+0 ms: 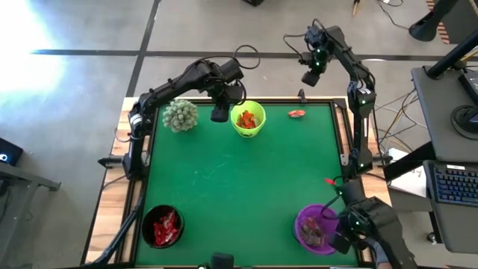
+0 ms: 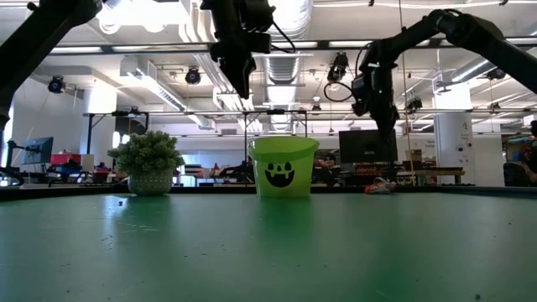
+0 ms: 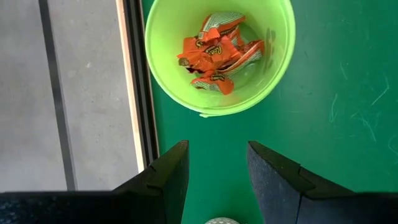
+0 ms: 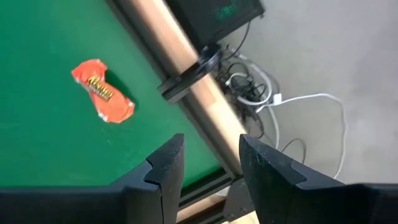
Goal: Organize candy in baskets
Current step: Put the orange chocolate bar into the green bucket
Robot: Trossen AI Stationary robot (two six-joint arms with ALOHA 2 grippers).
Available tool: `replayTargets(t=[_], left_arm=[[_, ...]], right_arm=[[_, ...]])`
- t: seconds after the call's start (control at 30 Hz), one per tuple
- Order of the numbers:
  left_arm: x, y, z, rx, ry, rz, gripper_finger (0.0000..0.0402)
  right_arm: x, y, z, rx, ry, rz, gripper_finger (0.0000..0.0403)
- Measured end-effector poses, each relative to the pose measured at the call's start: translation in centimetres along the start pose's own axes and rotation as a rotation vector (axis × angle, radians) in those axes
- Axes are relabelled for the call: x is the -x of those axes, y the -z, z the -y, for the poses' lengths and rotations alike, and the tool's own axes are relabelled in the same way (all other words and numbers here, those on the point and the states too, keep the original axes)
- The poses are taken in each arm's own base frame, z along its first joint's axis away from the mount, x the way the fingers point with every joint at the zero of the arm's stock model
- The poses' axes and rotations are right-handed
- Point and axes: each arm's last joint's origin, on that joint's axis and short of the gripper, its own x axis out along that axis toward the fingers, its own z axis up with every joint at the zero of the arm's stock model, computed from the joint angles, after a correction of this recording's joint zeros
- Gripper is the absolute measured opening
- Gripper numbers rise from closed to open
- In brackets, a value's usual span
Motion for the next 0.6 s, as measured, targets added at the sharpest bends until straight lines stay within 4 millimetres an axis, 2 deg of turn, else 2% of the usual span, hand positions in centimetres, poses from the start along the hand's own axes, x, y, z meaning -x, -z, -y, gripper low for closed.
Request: replayTargets(t=[0.13,0.3,0.5,0.6], left_arm=[[0.0,0.0,0.0,-0.001,-0.002,0.003,0.0144],[0.0,0.0,-0.1,0.0,-0.003,0.003,0.0144],[0.0,0.1,-0.4,0.008,-0.009,0.007,0.0144],[0.0,0.2,-0.4,0.01,-0.01,0.007,0.0144]], right_arm=[[-1.6,0.2,-0.4,0.017,-0.043,-0.061,0.0143],[-2.1,-0.8,-2.1,0.07,-0.057,-0.074,0.0147],[-2.5,-1.7,-3.7,-0.1,-0.055,-0.096,0.0161],[-2.5,-2.5,-5.2,-0.097,-0.055,-0.096,0.0172]])
